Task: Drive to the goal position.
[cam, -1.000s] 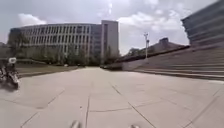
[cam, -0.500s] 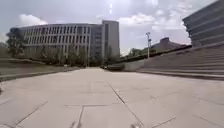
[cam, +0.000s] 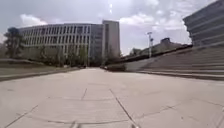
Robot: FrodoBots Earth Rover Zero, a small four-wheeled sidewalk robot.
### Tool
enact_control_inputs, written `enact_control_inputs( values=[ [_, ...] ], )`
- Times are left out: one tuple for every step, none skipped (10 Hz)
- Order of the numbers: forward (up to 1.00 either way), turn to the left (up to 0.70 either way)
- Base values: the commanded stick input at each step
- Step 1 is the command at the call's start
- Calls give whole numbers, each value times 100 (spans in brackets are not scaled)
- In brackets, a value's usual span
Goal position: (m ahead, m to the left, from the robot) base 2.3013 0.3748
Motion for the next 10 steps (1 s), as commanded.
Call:
enact_control_inputs(
  values=[
    [99,4],
    [99,4],
    [99,4],
    [99,4],
    [99,4],
    [99,4],
    [99,4],
    [99,4],
    [99,4],
    [99,4]
  ],
)
